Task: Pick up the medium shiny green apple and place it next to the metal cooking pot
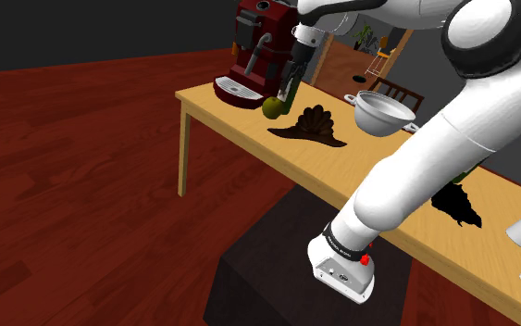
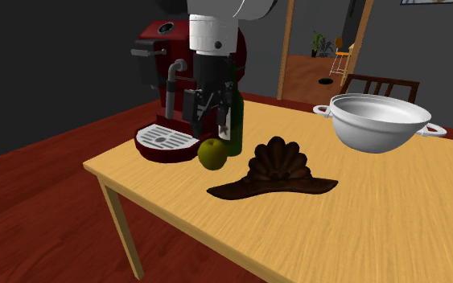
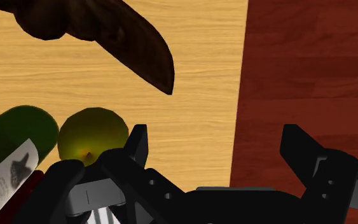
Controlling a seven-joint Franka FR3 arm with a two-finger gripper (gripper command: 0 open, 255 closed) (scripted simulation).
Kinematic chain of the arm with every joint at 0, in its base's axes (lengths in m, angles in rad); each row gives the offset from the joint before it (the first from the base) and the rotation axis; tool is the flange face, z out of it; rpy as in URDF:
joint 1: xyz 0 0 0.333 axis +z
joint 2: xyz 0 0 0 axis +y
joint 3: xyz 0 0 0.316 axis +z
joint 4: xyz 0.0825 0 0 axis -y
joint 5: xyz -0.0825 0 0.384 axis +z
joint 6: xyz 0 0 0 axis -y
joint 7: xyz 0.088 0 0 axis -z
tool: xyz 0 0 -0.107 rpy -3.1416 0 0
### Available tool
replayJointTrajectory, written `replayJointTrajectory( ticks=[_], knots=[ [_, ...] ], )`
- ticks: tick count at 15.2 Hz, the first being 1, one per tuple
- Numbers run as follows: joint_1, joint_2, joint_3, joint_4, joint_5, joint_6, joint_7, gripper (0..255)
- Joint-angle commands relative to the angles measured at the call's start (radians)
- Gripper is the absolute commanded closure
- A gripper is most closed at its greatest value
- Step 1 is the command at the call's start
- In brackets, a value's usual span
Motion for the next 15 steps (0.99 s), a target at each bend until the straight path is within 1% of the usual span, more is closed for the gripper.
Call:
replayJointTrajectory(
  ticks=[1, 3, 6, 9, 12, 13, 15],
  knots=[
    [-0.003, 0.080, -0.027, 0.060, 0.037, 0.013, -0.062, 0],
    [-0.014, 0.161, -0.049, 0.121, 0.080, 0.022, -0.125, 0],
    [-0.045, 0.289, -0.069, 0.226, 0.152, 0.024, -0.218, 0],
    [-0.091, 0.420, -0.073, 0.348, 0.225, 0.010, -0.300, 0],
    [-0.151, 0.553, -0.062, 0.490, 0.292, -0.018, -0.367, 0],
    [-0.165, 0.579, -0.058, 0.520, 0.303, -0.025, -0.377, 0],
    [-0.164, 0.585, -0.054, 0.501, 0.307, -0.001, -0.380, 0]
  ],
)
